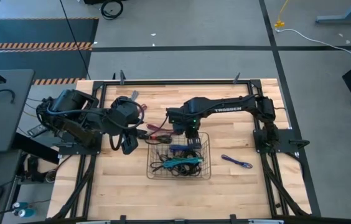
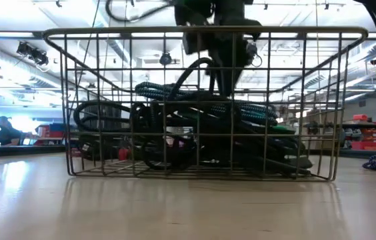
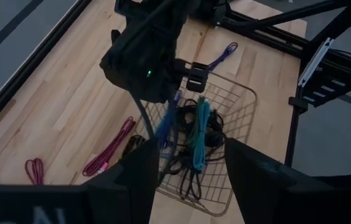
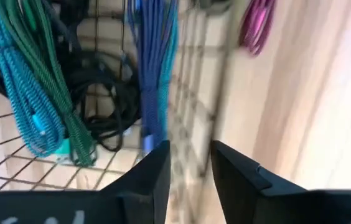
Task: Pick and place USB-C Cables
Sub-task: Put the white charger cable into the wire basket
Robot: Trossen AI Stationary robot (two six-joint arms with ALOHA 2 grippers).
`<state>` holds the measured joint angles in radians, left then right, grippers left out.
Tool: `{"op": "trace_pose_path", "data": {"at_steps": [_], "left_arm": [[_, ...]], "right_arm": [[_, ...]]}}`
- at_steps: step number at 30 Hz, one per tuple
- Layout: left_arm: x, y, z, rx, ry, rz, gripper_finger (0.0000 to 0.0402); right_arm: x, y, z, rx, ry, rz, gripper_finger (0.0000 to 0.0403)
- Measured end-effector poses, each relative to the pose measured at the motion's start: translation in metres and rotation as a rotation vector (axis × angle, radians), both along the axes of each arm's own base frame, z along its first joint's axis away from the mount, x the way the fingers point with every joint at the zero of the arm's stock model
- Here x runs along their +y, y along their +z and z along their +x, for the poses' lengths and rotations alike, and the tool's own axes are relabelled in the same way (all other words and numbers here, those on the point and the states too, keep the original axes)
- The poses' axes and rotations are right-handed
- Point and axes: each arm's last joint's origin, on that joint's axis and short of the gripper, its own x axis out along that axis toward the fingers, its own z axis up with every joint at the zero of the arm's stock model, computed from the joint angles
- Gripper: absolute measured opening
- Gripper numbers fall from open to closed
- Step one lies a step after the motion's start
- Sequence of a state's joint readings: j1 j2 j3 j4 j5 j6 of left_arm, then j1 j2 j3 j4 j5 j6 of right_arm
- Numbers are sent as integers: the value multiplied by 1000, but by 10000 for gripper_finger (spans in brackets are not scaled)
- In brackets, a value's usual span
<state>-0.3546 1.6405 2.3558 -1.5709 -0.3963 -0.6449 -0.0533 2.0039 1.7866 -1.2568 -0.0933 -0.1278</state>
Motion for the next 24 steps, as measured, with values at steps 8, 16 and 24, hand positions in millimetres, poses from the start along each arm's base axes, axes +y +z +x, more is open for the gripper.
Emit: {"op": "trace_pose_path", "data": {"at_steps": [8, 16, 24], "left_arm": [[0, 0, 0, -2, 4, 10, 188], [3, 1, 0, -12, 18, 108, 188], [20, 3, 3, -36, 161, 225, 188]], "right_arm": [[-6, 43, 9, -144, -11, -85, 122], [-33, 92, 0, -204, -94, -266, 122], [-76, 146, -34, -213, -259, -411, 122]]}}
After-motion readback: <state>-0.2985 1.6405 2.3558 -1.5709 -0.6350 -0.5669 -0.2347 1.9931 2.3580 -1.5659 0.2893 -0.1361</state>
